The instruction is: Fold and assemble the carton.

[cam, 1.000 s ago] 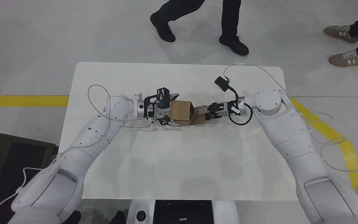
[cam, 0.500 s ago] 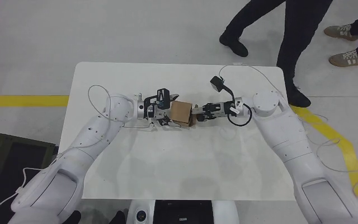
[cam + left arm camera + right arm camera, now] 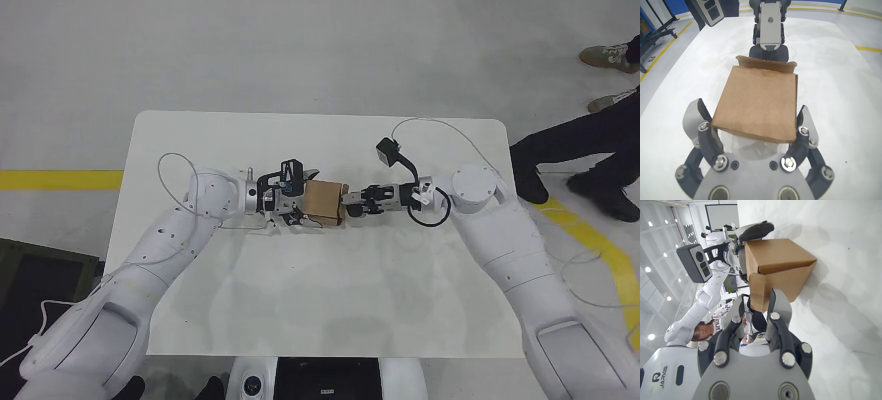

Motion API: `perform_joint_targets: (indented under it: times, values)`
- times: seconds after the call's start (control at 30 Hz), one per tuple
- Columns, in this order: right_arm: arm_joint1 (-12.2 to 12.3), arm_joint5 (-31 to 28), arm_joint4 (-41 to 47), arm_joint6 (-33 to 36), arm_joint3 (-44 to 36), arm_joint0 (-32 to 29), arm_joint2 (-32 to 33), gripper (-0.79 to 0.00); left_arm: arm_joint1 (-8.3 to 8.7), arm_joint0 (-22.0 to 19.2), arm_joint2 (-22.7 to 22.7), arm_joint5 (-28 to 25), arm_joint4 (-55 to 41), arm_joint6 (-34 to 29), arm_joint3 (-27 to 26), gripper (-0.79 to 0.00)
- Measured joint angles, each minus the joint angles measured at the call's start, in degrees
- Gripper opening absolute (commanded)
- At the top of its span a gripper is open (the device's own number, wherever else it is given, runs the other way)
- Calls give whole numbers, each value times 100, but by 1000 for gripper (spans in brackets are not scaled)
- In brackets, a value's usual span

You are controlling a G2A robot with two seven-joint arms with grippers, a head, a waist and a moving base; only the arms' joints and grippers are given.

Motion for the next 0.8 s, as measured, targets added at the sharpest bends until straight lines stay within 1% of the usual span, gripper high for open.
perform_joint_targets:
  times: [0.2,0.57,0.8]
  values:
    - [-15,64,-86,-34,73,50,-55,-591,1,4,1,0,5,5,1,0]
    - [-30,176,-302,-67,118,133,-148,-606,5,18,-1,-7,4,12,-15,0]
    - [-33,278,-482,-101,123,188,-198,-640,7,28,-2,-7,2,12,-32,0]
